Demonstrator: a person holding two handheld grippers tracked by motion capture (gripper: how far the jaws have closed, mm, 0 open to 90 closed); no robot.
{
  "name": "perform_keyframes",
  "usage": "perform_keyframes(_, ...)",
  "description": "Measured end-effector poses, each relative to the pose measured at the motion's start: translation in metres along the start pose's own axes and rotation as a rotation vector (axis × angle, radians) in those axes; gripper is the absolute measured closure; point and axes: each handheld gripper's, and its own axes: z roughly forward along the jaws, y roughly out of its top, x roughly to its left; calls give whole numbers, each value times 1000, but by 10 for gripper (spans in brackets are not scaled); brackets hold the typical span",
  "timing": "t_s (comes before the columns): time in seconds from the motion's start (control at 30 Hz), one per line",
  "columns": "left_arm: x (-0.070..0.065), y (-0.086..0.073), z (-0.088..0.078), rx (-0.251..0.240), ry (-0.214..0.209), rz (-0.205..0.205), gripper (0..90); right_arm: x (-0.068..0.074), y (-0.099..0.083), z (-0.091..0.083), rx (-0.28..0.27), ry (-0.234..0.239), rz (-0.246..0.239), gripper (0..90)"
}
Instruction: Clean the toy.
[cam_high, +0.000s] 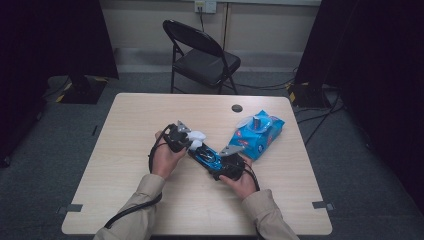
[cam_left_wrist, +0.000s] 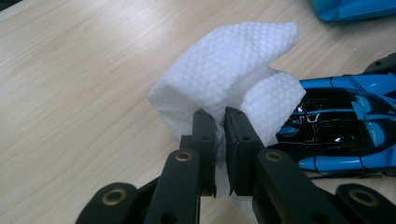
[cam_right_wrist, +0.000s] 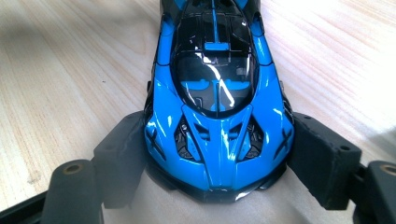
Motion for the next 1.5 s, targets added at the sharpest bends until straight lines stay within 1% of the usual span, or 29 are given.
perform_keyframes(0.07, 2, 1, -2, 11, 5, 10, 834, 0, 0, 0, 0, 1, 1, 247)
perform_keyframes(0.1, 4, 1, -2, 8, 3, -4, 834, 0, 0, 0, 0, 1, 2, 247)
perform_keyframes(0.13, 4, 1, -2, 8, 3, -4, 834, 0, 0, 0, 0, 1, 2, 247)
perform_keyframes(0.17, 5, 0, -4, 5, 16, -14, 834, 0, 0, 0, 0, 1, 1, 247)
perform_keyframes(0.3, 9, 0, -9, 18, 15, -13, 835, 0, 0, 0, 3, 4, 3, 247)
perform_keyframes(0.33, 10, -1, -11, 14, 27, -8, 837, 0, 0, 0, 2, 4, 3, 247)
perform_keyframes(0.37, 11, -3, -13, 11, 19, -26, 838, 0, 0, 0, 2, 3, 4, 247)
perform_keyframes(0.47, 13, -6, -19, 11, 11, -31, 841, -1, 0, 0, 2, 5, 6, 247)
perform_keyframes(0.5, 13, -8, -22, -2, 15, -33, 843, -1, 0, 0, 3, 6, 8, 247)
perform_keyframes(0.6, 14, -12, -29, -7, -1, -43, 851, -1, 0, 0, 3, 8, 11, 245)
perform_keyframes(0.67, 15, -18, -34, -10, -18, -64, 851, -1, 0, 0, 3, 7, 11, 245)
perform_keyframes(0.7, 16, -23, -38, -4, -22, -63, 854, -1, 0, 0, 3, 8, 9, 244)
perform_keyframes(0.73, 16, -23, -38, -4, -22, -63, 855, -1, 0, 0, 3, 8, 9, 244)
perform_keyframes(0.77, 17, -29, -41, -9, -31, -77, 856, -1, 0, 0, 4, 6, 11, 242)
perform_keyframes(0.8, 17, -29, -41, -9, -31, -77, 857, -1, 0, 0, 4, 6, 11, 242)
perform_keyframes(0.83, 17, -35, -45, -1, -38, -80, 858, -1, 0, 0, 4, 8, 13, 240)
perform_keyframes(0.87, 17, -35, -45, -1, -38, -80, 858, -1, 0, 0, 4, 8, 13, 240)
perform_keyframes(0.93, 17, -39, -47, -5, -37, -77, 859, -2, 0, 0, 7, 8, 14, 239)
perform_keyframes(0.97, 17, -43, -51, -11, -49, -89, 859, -2, -1, 0, 7, 8, 14, 238)
perform_keyframes(1.1, 14, -50, -56, -30, -63, -109, 860, -2, -1, -1, 8, 10, 15, 229)
perform_keyframes(1.17, 14, -54, -57, -15, -73, -97, 860, -2, -2, -2, 8, 7, 11, 223)
perform_keyframes(1.27, 13, -58, -58, -19, -73, -101, 860, -1, -2, -3, 11, 1, 8, 216)
perform_keyframes(1.3, 12, -62, -58, -22, -71, -107, 860, -1, -2, -5, 16, -7, -8, 206)
perform_keyframes(1.33, 12, -62, -58, -22, -71, -107, 860, -1, -2, -5, 16, -7, -8, 206)
perform_keyframes(1.37, 12, -65, -59, -10, -79, -96, 860, -1, -2, -7, 17, -5, -12, 209)
perform_keyframes(1.4, 11, -67, -59, -18, -70, -94, 860, -1, 0, -10, 9, -9, -15, 208)
perform_keyframes(1.43, 9, -71, -61, -8, -78, -97, 860, -2, 2, -16, -9, -9, -6, 197)
perform_keyframes(1.47, 9, -71, -61, -8, -78, -97, 860, -2, 2, -16, -9, -9, -6, 197)
perform_keyframes(1.5, 10, -74, -63, 0, -79, -80, 860, -3, 6, -23, -15, -12, -11, 197)
